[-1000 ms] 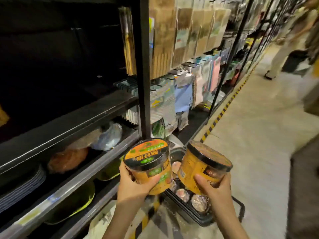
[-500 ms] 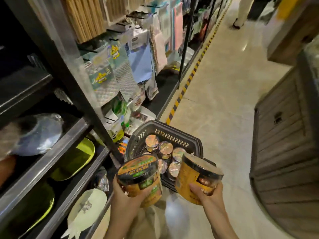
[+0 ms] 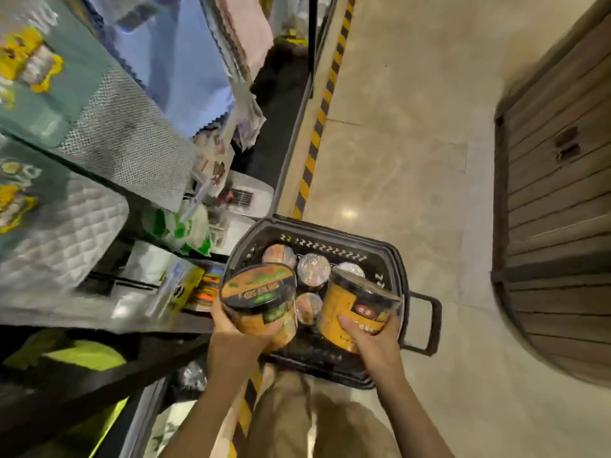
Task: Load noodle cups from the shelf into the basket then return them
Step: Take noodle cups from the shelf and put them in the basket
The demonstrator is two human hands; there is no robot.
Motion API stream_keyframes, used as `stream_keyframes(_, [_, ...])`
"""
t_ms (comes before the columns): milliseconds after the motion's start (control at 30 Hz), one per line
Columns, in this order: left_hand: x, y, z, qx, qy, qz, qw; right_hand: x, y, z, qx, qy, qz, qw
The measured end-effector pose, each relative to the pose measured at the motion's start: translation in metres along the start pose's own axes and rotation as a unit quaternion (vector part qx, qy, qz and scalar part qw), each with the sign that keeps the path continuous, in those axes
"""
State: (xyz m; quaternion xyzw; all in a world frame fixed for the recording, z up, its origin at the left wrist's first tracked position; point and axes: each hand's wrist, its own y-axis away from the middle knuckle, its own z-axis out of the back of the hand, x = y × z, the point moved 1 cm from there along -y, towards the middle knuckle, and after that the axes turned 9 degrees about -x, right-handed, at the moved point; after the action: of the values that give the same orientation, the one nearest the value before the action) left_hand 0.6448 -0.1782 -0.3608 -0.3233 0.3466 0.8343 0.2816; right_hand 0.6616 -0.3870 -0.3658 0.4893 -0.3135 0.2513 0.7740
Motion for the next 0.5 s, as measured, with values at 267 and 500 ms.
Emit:
stream_keyframes(267, [0.074,-0.108,-0.089,0.069,-0.121,0.05,0.989,-0.059,-0.111,-0.078,-0.028,0.073,-0.026,0.997])
stream_keyframes(500, [0.171,-0.176,-0.158,0.068,-0.168,0.08,0.98,-0.161,-0.186,-0.129,0.003,0.122,-0.073,0.99])
